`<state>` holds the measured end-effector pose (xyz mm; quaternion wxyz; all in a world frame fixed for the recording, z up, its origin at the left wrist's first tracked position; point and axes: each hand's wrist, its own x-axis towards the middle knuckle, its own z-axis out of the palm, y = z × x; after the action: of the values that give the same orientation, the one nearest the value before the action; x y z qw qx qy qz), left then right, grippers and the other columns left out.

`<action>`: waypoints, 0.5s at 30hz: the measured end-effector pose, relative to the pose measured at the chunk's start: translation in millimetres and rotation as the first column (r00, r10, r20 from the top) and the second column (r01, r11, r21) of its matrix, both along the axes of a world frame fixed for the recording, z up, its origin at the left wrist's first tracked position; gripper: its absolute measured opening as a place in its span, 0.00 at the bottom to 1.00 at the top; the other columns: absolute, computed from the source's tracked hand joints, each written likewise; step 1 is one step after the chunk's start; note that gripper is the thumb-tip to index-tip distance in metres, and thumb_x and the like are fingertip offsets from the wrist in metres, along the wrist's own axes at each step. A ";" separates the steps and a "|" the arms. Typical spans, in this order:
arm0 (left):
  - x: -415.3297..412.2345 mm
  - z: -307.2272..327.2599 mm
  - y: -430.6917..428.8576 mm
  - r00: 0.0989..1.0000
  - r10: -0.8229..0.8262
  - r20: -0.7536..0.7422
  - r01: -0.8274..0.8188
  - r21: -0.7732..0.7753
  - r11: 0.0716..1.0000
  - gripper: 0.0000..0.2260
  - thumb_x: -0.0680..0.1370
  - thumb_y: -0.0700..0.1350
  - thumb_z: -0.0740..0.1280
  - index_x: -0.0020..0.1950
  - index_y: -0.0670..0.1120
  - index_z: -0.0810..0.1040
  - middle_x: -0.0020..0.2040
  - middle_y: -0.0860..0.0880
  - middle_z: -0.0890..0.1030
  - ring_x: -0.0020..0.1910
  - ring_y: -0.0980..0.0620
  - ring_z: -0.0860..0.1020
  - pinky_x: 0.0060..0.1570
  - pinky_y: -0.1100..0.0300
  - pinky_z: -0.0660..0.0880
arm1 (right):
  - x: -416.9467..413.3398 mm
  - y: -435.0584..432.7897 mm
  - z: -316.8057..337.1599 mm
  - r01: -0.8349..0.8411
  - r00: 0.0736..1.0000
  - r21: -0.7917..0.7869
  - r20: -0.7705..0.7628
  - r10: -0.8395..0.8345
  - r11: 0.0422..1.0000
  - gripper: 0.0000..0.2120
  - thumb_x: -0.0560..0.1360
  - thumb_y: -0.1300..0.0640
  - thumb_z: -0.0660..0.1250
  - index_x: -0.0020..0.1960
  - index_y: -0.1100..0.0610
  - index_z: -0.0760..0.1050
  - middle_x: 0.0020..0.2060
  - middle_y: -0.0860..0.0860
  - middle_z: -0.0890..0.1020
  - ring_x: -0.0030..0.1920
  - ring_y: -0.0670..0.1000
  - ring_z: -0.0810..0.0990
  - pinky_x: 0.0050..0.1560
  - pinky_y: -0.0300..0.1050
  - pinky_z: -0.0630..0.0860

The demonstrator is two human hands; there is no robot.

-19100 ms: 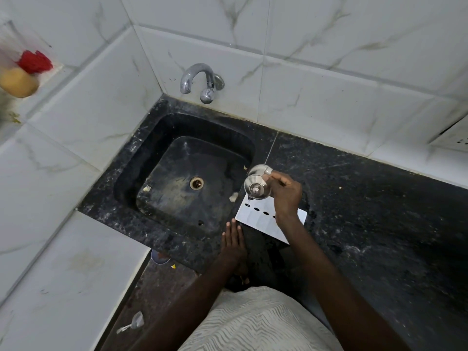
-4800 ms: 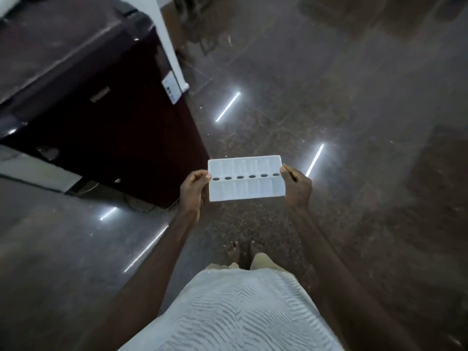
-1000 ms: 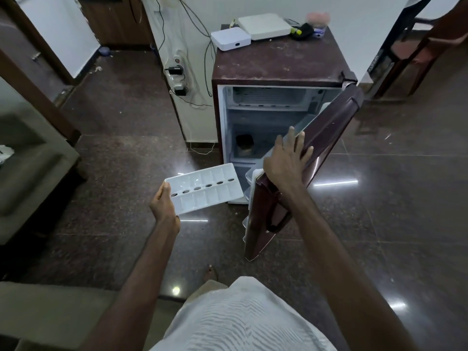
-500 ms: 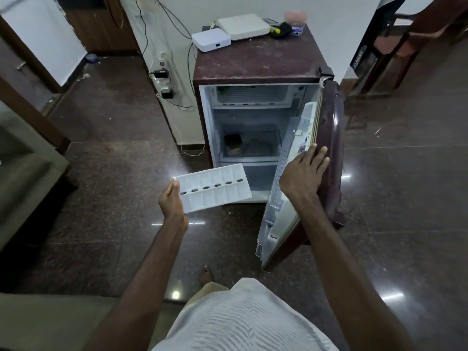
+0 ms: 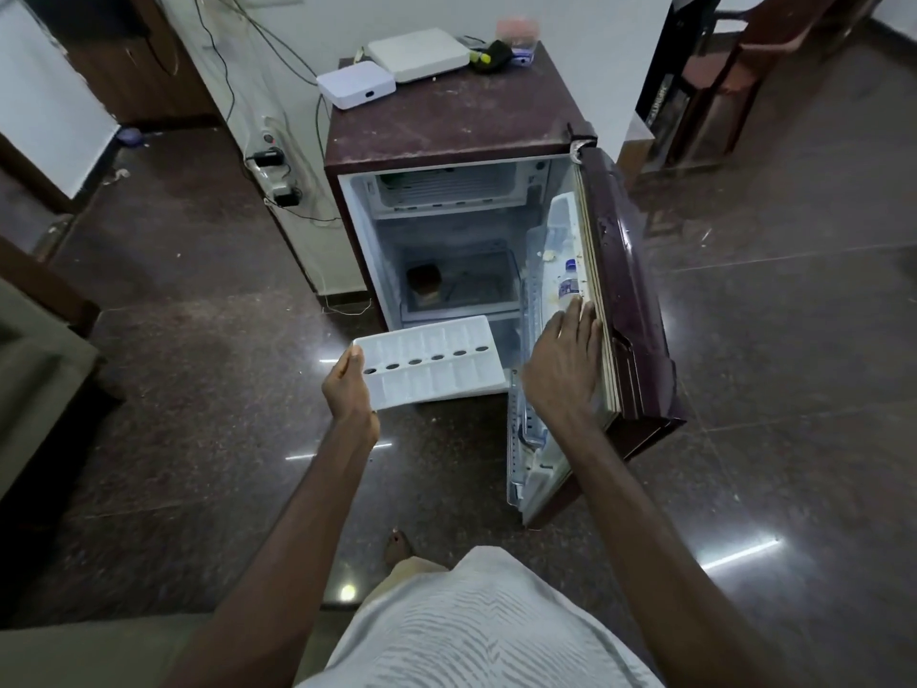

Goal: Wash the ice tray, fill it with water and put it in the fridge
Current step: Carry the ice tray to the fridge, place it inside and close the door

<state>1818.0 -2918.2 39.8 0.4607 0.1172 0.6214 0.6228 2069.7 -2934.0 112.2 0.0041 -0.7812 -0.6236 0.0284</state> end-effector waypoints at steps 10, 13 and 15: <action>16.9 5.5 7.4 0.999 -0.034 -0.001 0.034 -0.012 0.999 0.17 0.83 0.46 0.70 0.70 0.42 0.80 0.63 0.44 0.84 0.64 0.41 0.82 0.64 0.41 0.80 | 5.3 12.0 -1.1 0.125 0.989 -0.031 -0.075 -0.127 0.992 0.37 0.81 0.48 0.64 0.82 0.65 0.55 0.82 0.67 0.46 0.84 0.65 0.41 0.83 0.63 0.40; 19.2 12.7 6.9 0.999 -0.044 -0.015 0.044 -0.001 0.999 0.16 0.82 0.46 0.70 0.69 0.43 0.81 0.53 0.52 0.85 0.60 0.45 0.83 0.58 0.47 0.83 | 13.6 15.6 -4.7 0.155 0.982 -0.004 -0.104 -0.155 0.988 0.39 0.80 0.46 0.66 0.82 0.65 0.57 0.82 0.67 0.48 0.84 0.66 0.42 0.82 0.64 0.39; 18.7 15.6 6.9 0.999 -0.040 -0.028 0.040 0.010 0.999 0.15 0.82 0.46 0.71 0.68 0.43 0.81 0.51 0.53 0.85 0.56 0.47 0.84 0.49 0.55 0.85 | 17.5 15.9 -5.9 0.163 0.981 0.006 -0.105 -0.162 0.987 0.40 0.78 0.46 0.67 0.81 0.65 0.58 0.82 0.68 0.49 0.84 0.66 0.43 0.82 0.66 0.39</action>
<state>1836.7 -2911.3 55.4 0.4639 0.1408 0.6218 0.6151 2087.3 -2918.1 106.3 0.0446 -0.8269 -0.5569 0.0642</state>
